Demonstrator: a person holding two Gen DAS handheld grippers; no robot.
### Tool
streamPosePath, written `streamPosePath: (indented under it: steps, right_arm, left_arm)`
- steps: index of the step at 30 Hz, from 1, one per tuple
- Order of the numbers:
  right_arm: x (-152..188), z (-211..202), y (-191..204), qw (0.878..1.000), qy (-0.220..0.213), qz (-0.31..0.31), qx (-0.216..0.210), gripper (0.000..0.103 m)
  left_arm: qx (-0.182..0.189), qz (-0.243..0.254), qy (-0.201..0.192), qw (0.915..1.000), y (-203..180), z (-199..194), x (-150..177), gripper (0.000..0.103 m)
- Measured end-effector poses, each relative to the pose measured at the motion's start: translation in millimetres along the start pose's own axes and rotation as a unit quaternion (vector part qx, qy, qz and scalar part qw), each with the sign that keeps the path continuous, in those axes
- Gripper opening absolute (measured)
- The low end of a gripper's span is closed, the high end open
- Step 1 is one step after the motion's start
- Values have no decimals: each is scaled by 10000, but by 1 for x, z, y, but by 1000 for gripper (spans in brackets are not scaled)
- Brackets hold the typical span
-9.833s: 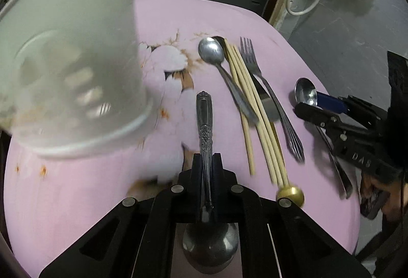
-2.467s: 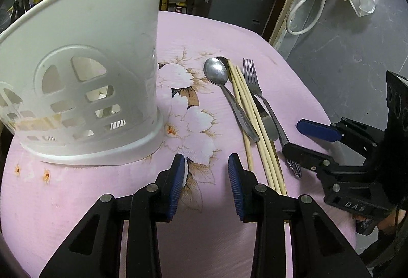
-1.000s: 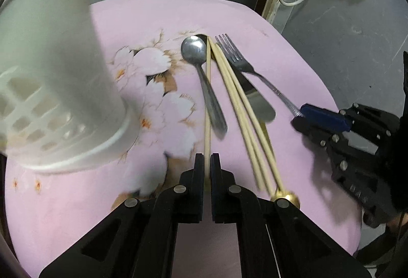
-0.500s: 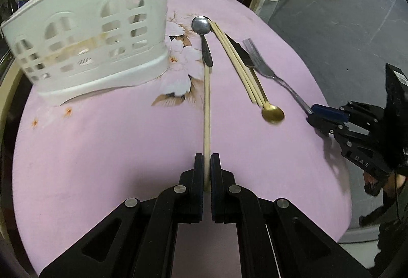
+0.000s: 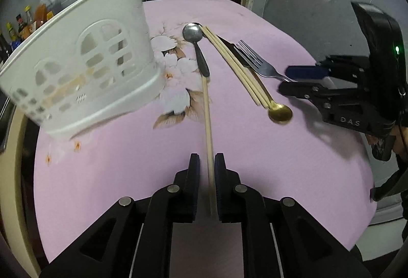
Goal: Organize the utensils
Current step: 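Grasp one wooden chopstick with the left tool, then lift the fork with the right tool while the left tool lifts the chopstick over the caddy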
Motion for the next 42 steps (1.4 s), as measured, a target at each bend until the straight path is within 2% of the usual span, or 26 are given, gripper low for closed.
streamPosePath:
  steps: [9,19,21,25,29,33,38,40,42]
  right_arm:
    - [-16,20,8,9973,360,-557,303,28]
    - [-15,26,11,9966,492,-649,121,29]
    - [-20,31,11,9972,479,-576,22,28]
    - [-23,34,8,9979,448,-442,-144,26]
    - [-25,35,13,9977,404,-545,63,25]
    - [-21,29,21,9953,111,-825,485,23]
    - [-13,4,29,9925,-399,-943,674,23]
    - [-12,-11,33,9912,-715,-901,648,23]
    - [-13,-22,34,9901,-949,-810,642,23]
  left_arm:
    - [115,72,496,9987,3,33,-41,10]
    - [66,76,488,9988,3,51,-60,9]
    - [40,57,458,9989,5,50,-59,4]
    - [99,-26,391,9992,4,52,-61,3]
    - [142,-167,314,9993,8,46,-54,3]
    - [281,-288,236,9989,7,37,-39,3]
    - [630,-441,106,9970,0,23,-21,3]
    - [860,-552,-121,9947,-3,11,-15,3]
    - [976,-637,-518,9918,-4,-2,-12,3]
Point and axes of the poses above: each gripper's, at about its wrist camera, not at the fingertips, and z roughly the way its jaws point, y to its left, x to its underside, the point moved 9 cm from there along z, roughly the way its jaws point, and after that the axes turned 4 degrees about y, right-handed, at the moved point
